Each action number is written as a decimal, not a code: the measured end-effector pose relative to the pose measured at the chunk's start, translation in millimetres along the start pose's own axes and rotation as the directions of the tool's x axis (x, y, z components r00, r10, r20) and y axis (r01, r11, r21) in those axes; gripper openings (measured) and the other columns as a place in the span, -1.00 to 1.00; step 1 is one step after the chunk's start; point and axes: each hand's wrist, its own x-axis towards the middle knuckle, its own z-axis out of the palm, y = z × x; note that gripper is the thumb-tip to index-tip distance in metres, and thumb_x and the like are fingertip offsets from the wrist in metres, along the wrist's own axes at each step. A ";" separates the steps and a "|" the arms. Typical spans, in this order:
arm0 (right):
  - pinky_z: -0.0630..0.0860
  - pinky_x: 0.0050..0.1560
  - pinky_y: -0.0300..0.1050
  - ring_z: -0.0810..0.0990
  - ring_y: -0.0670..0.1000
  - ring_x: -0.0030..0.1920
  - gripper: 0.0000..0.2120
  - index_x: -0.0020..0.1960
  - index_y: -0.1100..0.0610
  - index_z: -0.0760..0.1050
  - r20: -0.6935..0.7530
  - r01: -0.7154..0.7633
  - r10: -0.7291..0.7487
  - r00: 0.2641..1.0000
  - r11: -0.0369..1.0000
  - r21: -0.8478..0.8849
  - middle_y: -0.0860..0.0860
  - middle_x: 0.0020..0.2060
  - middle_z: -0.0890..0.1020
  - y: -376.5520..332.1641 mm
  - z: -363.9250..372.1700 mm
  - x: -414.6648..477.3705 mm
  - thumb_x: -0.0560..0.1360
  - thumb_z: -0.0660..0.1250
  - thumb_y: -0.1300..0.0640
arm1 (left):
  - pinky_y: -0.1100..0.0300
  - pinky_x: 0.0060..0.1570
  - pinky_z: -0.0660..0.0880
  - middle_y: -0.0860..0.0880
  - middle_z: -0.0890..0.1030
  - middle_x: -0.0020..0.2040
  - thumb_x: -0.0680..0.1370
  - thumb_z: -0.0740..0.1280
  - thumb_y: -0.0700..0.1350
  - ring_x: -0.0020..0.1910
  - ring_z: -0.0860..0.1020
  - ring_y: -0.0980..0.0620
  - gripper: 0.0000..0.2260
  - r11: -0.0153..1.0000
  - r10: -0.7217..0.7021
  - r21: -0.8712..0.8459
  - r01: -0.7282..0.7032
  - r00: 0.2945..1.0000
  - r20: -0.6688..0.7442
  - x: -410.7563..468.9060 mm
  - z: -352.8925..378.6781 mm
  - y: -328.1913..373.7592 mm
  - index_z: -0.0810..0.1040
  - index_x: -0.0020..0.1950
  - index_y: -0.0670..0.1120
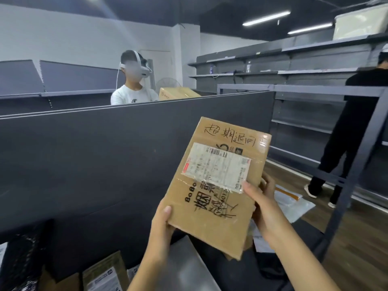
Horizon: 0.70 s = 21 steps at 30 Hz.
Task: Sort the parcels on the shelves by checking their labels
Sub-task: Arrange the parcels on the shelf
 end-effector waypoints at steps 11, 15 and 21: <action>0.50 0.17 0.09 0.56 0.05 0.19 -0.54 0.27 -0.15 0.34 -0.205 -0.069 0.067 0.977 0.998 -0.005 -0.05 0.21 0.57 4.0 -75.2 -36.0 0.41 0.37 -0.06 | 0.15 0.07 0.47 -0.01 0.65 0.12 0.37 0.22 0.26 0.12 0.60 0.06 -0.39 0.974 -0.228 0.041 0.224 0.964 0.140 -19.7 47.3 -60.8 0.46 0.31 -0.06; 0.60 0.01 -0.08 0.62 -0.03 0.09 -0.47 0.38 -0.07 0.30 -0.381 -0.163 0.144 0.913 0.986 -0.017 -0.02 0.20 0.59 34.3 -144.6 -78.3 0.45 0.33 -0.09 | 0.11 0.16 0.48 -0.03 0.59 0.21 0.38 0.25 0.24 0.18 0.56 0.03 -0.47 0.933 -0.347 -0.011 0.359 0.908 0.237 -52.3 88.0 -115.2 0.46 0.30 0.06; 0.49 0.22 0.11 0.58 0.02 0.20 -0.41 0.40 -0.08 0.32 -0.542 -0.269 0.233 0.807 0.963 0.013 -0.01 0.22 0.59 87.6 -235.4 -145.9 0.43 0.34 -0.21 | 0.19 0.00 0.52 0.06 0.61 0.14 0.47 0.20 0.08 0.07 0.58 0.10 -0.68 0.817 -0.544 -0.003 0.577 0.771 0.331 -104.5 147.6 -190.1 0.47 0.22 0.12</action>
